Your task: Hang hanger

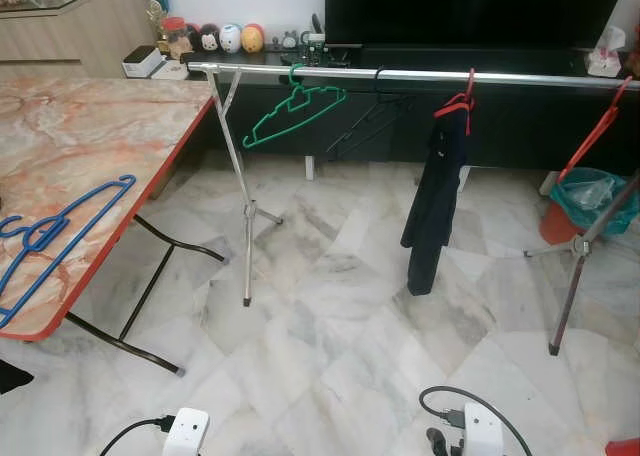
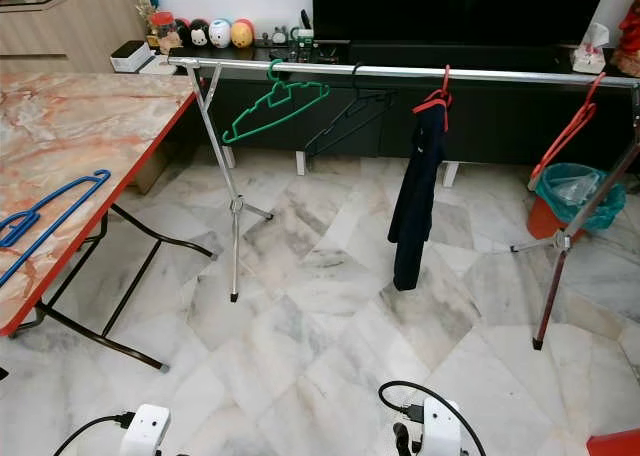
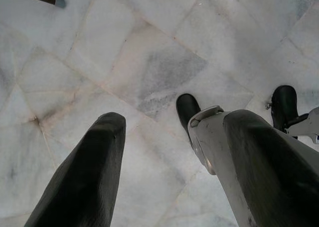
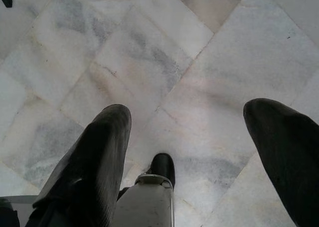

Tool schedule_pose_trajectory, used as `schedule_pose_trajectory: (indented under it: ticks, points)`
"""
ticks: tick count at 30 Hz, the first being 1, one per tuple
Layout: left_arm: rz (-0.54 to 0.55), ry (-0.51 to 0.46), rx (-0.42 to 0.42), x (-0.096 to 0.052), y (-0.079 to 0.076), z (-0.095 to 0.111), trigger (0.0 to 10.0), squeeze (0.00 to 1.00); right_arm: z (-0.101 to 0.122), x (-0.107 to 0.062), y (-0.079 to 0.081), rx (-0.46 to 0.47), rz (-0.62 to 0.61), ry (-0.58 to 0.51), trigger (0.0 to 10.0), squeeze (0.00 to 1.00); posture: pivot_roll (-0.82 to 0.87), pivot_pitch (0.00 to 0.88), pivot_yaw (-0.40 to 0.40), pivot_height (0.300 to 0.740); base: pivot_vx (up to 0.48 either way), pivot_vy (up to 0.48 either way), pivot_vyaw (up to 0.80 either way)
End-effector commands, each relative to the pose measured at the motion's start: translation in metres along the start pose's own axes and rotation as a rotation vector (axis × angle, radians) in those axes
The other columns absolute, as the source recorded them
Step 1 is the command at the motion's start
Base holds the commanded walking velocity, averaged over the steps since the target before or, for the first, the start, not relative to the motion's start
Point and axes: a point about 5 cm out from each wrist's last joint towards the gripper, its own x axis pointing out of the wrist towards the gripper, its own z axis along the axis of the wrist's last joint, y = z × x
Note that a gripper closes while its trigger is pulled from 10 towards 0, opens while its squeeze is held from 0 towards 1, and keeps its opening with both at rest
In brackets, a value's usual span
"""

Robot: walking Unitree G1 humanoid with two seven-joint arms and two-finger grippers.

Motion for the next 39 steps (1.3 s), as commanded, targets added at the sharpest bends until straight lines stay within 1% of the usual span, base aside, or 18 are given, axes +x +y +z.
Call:
schedule_pose_trajectory:
  ticks: [1, 17, 23, 34, 37, 39]
  points:
    - [0.009, 0.004, -0.02, -0.0008, 0.0018, -0.0025, 10.0, 0.0, -0.0016, -0.0004, 0.0016, 0.009, 0.002, 0.002, 10.0, 0.0, -0.05, 0.0, 0.039, 0.74, 0.0, 0.0, 0.0]
    - [0.006, 0.012, -0.018, -0.0008, 0.0015, -0.0033, 10.0, 0.0, -0.0027, -0.0007, 0.0033, 0.0, 0.016, 0.006, 10.0, 0.0, -0.05, 0.0, 0.038, 0.74, 0.0, 0.0, 0.0]
    - [0.004, 0.012, -0.018, -0.0008, 0.0015, -0.0033, 10.0, 0.0, -0.0034, -0.0007, 0.0034, 0.013, 0.01, 0.011, 10.0, 0.0, -0.05, 0.0, 0.038, 0.74, 0.0, 0.0, 0.0]
    - [0.005, 0.013, -0.018, -0.0008, 0.0017, -0.0036, 10.0, 0.0, -0.0049, -0.0008, 0.0045, 0.006, 0.015, 0.022, 10.0, 0.0, -0.05, 0.0, 0.038, 0.74, 0.0, 0.0, -0.7]
    - [0.004, 0.015, -0.013, -0.0009, 0.0018, -0.0036, 10.0, 0.0, -0.0049, -0.0008, 0.0047, 0.004, 0.016, 0.023, 10.0, 0.0, -0.04, 0.0, 0.039, 0.74, 0.0, 0.0, -0.75]
    - [0.005, 0.014, 0.004, -0.0008, 0.0021, -0.003, 10.0, 0.0, -0.0048, -0.0007, 0.005, 0.002, 0.017, 0.023, 10.0, 0.0, -0.04, 0.0, 0.039, 0.74, 0.0, 0.0, -0.75]
